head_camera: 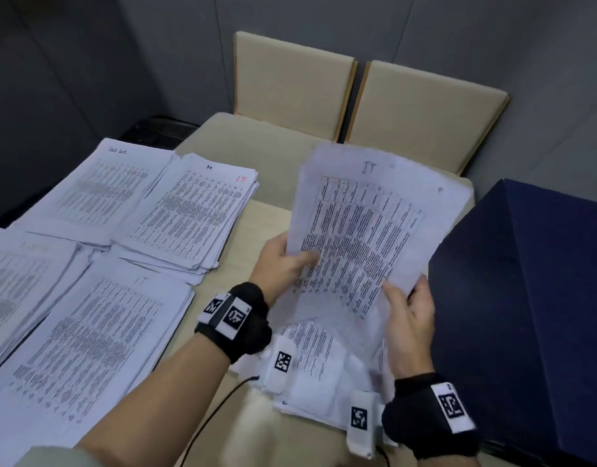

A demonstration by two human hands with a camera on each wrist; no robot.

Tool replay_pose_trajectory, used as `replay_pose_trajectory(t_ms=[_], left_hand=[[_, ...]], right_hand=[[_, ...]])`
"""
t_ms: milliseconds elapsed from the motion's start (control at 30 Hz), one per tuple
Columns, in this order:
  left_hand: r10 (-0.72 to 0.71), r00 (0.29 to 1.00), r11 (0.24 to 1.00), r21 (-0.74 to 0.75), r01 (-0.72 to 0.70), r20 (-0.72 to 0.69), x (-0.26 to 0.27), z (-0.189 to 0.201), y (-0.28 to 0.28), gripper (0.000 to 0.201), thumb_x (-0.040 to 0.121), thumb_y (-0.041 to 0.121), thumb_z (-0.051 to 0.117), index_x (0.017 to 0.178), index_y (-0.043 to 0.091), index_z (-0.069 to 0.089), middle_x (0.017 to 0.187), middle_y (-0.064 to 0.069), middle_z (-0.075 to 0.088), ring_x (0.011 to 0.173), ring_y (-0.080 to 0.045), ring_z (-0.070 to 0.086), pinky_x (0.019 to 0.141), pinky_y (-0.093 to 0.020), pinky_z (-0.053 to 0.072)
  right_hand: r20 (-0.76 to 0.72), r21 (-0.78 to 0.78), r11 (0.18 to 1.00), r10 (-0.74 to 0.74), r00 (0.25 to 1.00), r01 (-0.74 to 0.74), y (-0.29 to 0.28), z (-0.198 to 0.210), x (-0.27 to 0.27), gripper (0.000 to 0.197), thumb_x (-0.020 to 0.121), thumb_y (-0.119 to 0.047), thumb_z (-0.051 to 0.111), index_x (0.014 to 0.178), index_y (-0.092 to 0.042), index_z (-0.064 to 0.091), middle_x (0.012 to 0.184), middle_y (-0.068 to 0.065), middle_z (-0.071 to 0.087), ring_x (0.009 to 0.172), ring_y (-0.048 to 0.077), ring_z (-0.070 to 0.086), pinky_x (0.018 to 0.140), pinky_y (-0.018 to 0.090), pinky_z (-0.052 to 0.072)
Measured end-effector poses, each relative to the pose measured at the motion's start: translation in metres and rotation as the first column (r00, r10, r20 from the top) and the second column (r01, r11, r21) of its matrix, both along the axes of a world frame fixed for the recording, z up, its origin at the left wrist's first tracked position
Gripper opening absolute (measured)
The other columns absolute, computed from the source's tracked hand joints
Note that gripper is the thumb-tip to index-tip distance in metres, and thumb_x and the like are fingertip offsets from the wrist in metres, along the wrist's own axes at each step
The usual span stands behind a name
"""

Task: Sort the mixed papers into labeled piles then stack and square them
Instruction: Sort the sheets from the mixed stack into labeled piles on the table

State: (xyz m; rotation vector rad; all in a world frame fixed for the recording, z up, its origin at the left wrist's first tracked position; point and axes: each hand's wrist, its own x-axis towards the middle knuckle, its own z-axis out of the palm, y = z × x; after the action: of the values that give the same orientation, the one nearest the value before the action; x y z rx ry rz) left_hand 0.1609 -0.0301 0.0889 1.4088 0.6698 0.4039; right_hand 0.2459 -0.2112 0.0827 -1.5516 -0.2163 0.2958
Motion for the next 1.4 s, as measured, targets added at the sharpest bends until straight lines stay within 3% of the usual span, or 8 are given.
replay_pose_trajectory(t_ms=[133,267,433,667,800,900,1067,1400], left_hand=[[0.051,0.989,0.997,-0.063,-0.042,0.142,-0.005,0.018,-0.008,0.033,0.077,0.005,0.073,0.109,0.003,0.068,0.106,-0.01,0.073,0.101,-0.029,0.068,0.091,-0.043,0.055],[0.102,0.98,0.994,-0.06,-0.093,0.168,-0.017,-0.001,-0.007,0.039,0.064,0.002,0.067,0.102,-0.002,0.063,0.103,-0.022,0.068,0.096,-0.034,0.066,0.082,-0.044,0.058],[0.013,0.995,0.998,-0.054,-0.018,-0.103,-0.033,-0.045,-0.015,0.027,0.087,0.018,0.071,0.11,0.005,0.064,0.104,-0.014,0.071,0.083,-0.024,0.07,0.071,-0.034,0.059],[0.258,0.958,0.966,0.009,-0.259,-0.124,-0.066,-0.021,0.046,0.015,0.096,0.021,0.059,0.09,0.008,0.063,0.08,0.0,0.07,0.069,-0.003,0.069,0.065,-0.015,0.054],[0.387,0.907,0.918,-0.023,-0.396,-0.165,-0.112,-0.013,0.111,0.026,0.094,0.022,0.063,0.109,0.001,0.063,0.103,-0.019,0.071,0.095,-0.031,0.069,0.09,-0.045,0.056],[0.374,0.876,0.926,0.07,-0.371,-0.305,-0.168,-0.015,0.143,0.027,0.094,0.025,0.062,0.111,0.004,0.064,0.1,-0.015,0.071,0.071,-0.011,0.069,0.089,-0.046,0.055],[0.407,0.739,0.913,0.218,-0.344,-0.537,-0.279,-0.043,0.161,0.012,0.094,0.02,0.063,0.099,0.01,0.064,0.075,-0.001,0.063,0.055,-0.009,0.053,0.047,-0.015,0.044],[0.5,0.084,0.845,0.507,0.173,-0.862,-0.345,-0.102,0.163,0.046,0.08,0.037,0.069,0.114,0.011,0.052,0.116,-0.009,0.058,0.105,-0.028,0.055,0.089,-0.04,0.048]], right_hand=[[0.082,0.035,0.995,-0.099,0.992,0.096,0.003,0.014,-0.004,0.044,0.097,-0.007,0.055,0.14,-0.013,0.048,0.129,0.001,0.064,0.118,0.013,0.061,0.106,0.036,0.046],[0.055,0.027,0.992,-0.126,0.99,0.125,0.0,0.009,-0.013,0.046,0.095,-0.005,0.059,0.139,-0.016,0.049,0.125,-0.004,0.065,0.113,0.008,0.062,0.095,0.023,0.05],[-0.151,-0.211,0.977,-0.053,0.987,0.02,-0.001,-0.033,-0.025,0.004,0.092,-0.015,0.067,0.095,-0.014,0.064,0.087,-0.006,0.067,0.088,0.02,0.065,0.064,0.017,0.043],[-0.004,-0.191,0.968,0.163,0.987,-0.161,0.033,-0.044,-0.02,0.01,0.091,-0.012,0.068,0.099,-0.012,0.063,0.087,-0.001,0.066,0.075,0.003,0.06,0.069,0.016,0.05],[-0.088,-0.327,0.921,0.193,0.977,-0.212,0.04,-0.077,-0.019,0.012,0.091,-0.016,0.069,0.102,-0.014,0.064,0.098,0.006,0.067,0.09,0.014,0.061,0.076,0.015,0.049],[-0.208,-0.531,0.804,0.184,0.961,-0.269,0.033,-0.1,-0.027,0.015,0.091,-0.019,0.069,0.103,-0.013,0.063,0.099,0.006,0.066,0.092,0.022,0.06,0.081,0.031,0.042],[-0.207,-0.729,0.629,0.175,0.963,-0.271,0.033,-0.114,-0.034,0.018,0.088,-0.022,0.071,0.101,-0.013,0.063,0.101,0.01,0.066,0.094,0.027,0.057,0.09,0.037,0.043],[-0.057,-0.901,0.431,-0.013,0.998,-0.046,0.046,-0.113,-0.029,0.061,0.076,-0.041,0.082,0.114,0.003,0.064,0.124,0.028,0.059,0.118,0.04,0.054,0.106,0.048,0.043]])
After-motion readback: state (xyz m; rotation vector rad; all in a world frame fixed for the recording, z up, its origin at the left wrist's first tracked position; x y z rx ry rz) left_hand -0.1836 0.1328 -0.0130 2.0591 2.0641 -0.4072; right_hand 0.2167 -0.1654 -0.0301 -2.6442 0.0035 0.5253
